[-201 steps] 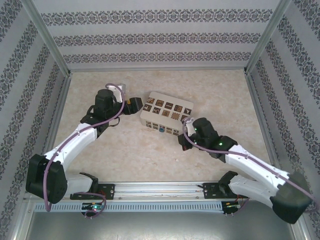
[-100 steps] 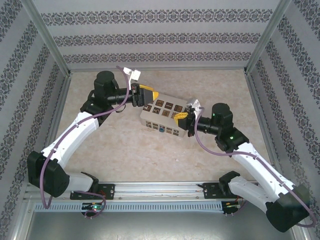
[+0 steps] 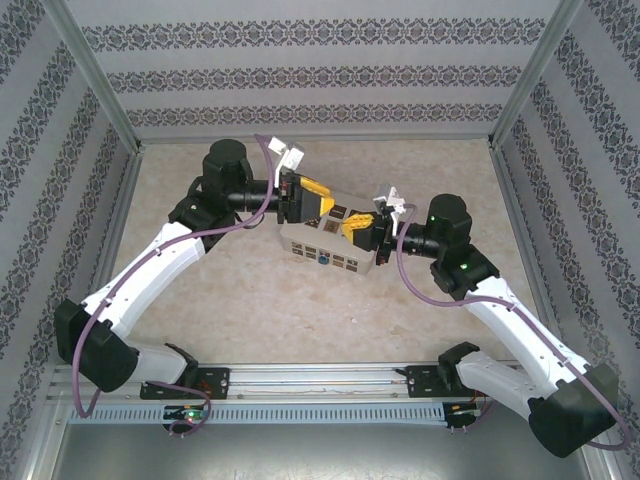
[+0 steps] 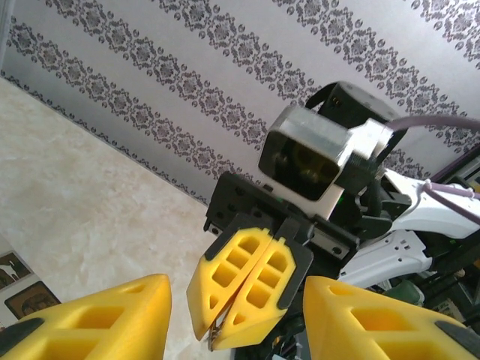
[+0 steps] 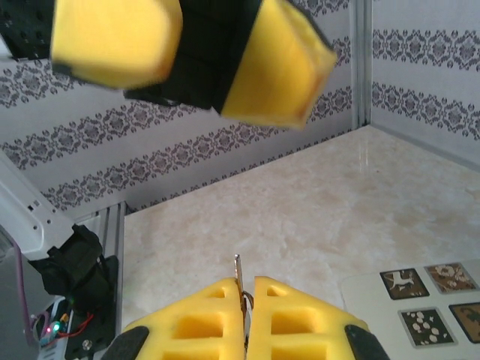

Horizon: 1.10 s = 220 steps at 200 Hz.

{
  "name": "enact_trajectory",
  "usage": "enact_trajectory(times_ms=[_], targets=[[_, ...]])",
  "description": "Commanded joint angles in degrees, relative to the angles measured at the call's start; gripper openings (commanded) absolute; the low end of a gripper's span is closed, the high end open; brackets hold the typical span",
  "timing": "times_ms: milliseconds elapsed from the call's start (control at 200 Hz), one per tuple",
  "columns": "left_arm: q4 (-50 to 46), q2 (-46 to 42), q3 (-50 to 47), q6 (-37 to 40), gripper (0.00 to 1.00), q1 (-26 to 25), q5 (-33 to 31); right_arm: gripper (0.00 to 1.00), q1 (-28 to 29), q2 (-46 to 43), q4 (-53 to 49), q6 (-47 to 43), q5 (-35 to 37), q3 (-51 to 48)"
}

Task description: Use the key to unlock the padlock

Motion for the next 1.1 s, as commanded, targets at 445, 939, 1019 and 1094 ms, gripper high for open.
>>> enact_trajectory(times_ms=[445, 939, 1019, 1094], targets=[[-5.7, 3.6, 3.9, 6.2, 0.39, -4.0, 0.0, 0.00, 1.3, -0.3, 3.9, 3.4, 1.6, 3.0], [-5.6, 3.4, 2.9, 6.9, 0.20, -4.1, -0.8, 0.00, 1.7, 0.8, 4.4, 4.2, 2.4, 3.7], [-5.5, 3.3, 2.7, 6.9, 0.15, -4.2, -0.8, 0.00, 1.7, 0.9, 4.4, 4.4, 2.8, 3.7], [-5.4, 3.1, 2.6, 7.1, 0.08, -4.1, -0.8, 0.00, 1.7, 0.9, 4.4, 4.6, 3.3, 3.6]])
